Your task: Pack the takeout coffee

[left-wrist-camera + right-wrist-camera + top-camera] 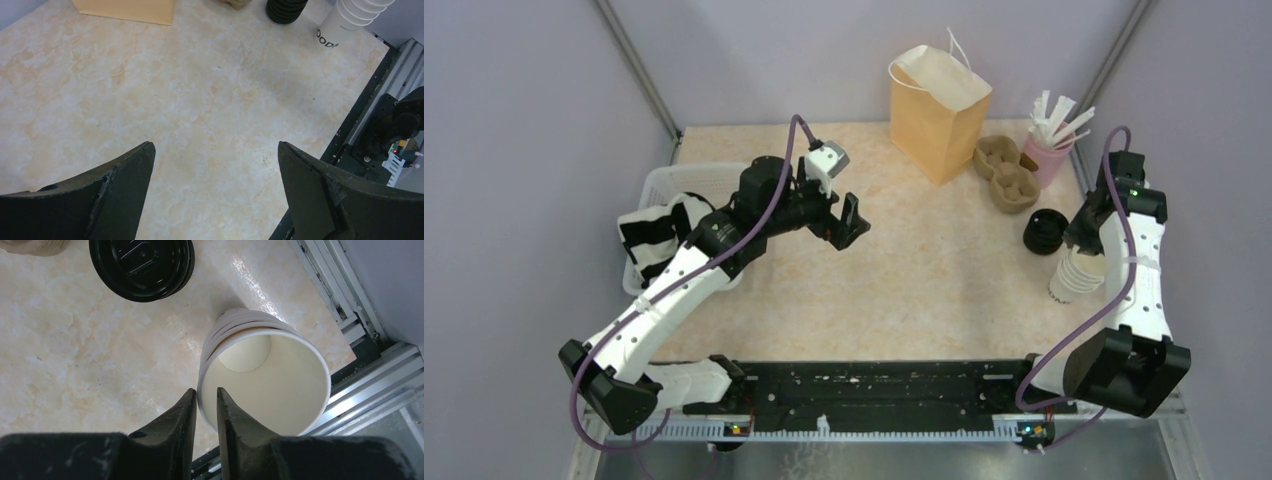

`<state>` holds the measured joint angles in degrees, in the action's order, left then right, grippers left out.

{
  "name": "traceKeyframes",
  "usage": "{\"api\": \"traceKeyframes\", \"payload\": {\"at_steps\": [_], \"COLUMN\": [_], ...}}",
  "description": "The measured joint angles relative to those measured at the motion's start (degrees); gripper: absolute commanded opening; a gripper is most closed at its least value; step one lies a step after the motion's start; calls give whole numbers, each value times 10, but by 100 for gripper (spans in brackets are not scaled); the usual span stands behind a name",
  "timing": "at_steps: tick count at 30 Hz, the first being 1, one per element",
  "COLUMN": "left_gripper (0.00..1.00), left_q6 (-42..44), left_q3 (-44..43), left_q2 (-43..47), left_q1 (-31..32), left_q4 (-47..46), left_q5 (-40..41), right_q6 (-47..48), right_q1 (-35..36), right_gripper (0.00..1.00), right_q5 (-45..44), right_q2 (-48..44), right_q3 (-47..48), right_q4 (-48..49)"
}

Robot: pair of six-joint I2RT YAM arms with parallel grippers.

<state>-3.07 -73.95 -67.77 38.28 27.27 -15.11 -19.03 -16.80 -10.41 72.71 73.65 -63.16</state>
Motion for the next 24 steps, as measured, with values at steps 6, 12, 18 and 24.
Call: {"api": "traceKeyframes", "payload": {"at_steps": [6,12,18,24], "left_gripper": [98,99,98,98], "left_q6": [10,13,13,13], "left_q3": [0,0,0,0], "left_q2": [0,0,0,0], "left_q1": [2,3,6,9], "left_q4": [4,4,4,4], "left_q5": [14,17,18,18], "right_q6": [2,6,6,6], "right_q1": [0,0,0,0], "right_gripper": [9,0,0,0], "right_q5": [-4,-9,-17,-26], "right_q2": [0,0,-7,-9], "right_q3": [-2,-2,-1,23], "right_q4": [1,1,-9,-37]}}
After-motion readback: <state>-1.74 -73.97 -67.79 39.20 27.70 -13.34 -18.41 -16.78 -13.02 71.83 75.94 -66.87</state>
